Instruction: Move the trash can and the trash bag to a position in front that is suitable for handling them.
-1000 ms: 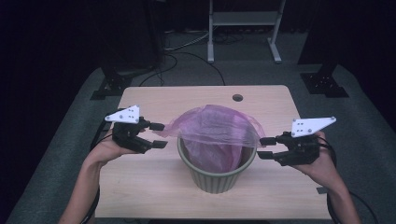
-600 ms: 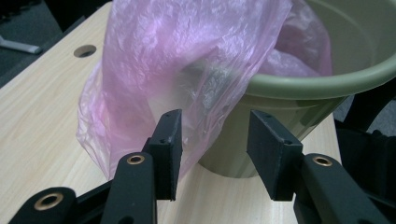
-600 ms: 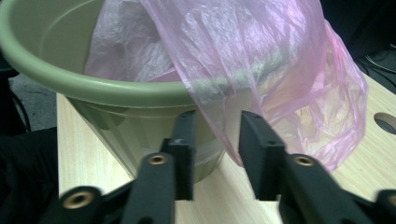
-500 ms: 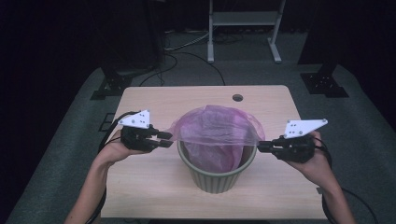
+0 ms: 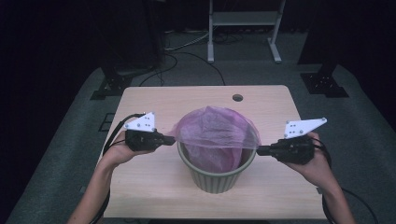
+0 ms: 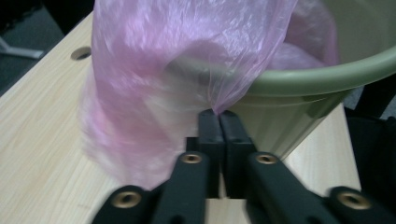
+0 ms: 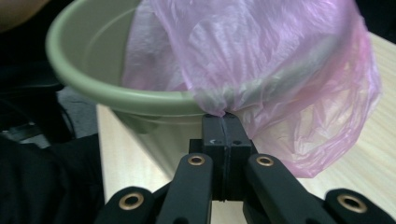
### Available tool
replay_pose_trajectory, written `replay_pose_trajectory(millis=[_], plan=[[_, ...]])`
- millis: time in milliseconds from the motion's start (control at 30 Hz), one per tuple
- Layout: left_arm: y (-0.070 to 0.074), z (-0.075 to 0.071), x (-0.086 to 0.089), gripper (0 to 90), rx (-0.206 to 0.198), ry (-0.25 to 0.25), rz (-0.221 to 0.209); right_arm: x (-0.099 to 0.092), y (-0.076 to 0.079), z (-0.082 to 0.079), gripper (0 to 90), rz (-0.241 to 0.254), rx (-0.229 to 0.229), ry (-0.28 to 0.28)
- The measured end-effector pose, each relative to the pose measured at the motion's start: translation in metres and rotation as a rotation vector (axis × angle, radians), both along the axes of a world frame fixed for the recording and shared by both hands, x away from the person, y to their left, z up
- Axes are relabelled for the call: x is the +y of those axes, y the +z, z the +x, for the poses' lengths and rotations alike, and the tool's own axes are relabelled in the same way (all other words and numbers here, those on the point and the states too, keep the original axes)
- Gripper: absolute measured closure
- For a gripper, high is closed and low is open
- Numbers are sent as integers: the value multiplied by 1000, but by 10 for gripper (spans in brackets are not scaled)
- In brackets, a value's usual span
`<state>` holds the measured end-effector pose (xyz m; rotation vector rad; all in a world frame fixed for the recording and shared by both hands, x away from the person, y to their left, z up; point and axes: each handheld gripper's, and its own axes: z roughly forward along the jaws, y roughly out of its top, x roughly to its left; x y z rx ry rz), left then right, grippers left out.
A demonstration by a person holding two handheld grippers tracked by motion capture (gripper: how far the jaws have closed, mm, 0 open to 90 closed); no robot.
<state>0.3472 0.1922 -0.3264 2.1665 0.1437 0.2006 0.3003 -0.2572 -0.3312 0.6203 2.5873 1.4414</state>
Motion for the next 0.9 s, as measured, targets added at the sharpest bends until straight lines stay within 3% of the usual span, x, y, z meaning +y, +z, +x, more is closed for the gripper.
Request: replay_pose_trajectory(millis=[233,367,400,433,533,633,733,900], plan=[[-3,-22,9,900,31,-79,-98,-3,-3,-15,900,26,36,74],[-11,-32,10,900,50,-101,-54,3,-12,-21,900,-29,87,131],[-17,-32,8,900,98,-96,-26,5,-15,-21,900,-44,97,134],[-21,-32,7,900,103,-95,-16,7,-17,-21,900,-53,104,139],[-31,-33,4,900,127,-119,-25,13,-25,-19,900,-67,134,156],[-35,-36,-1,900,122,-142,-11,18,-31,-19,900,-77,150,174],[-41,-41,-11,900,129,-183,36,25,-35,-20,900,-107,165,189],[-55,-37,-19,900,161,-176,92,30,-45,-16,900,-132,191,187]])
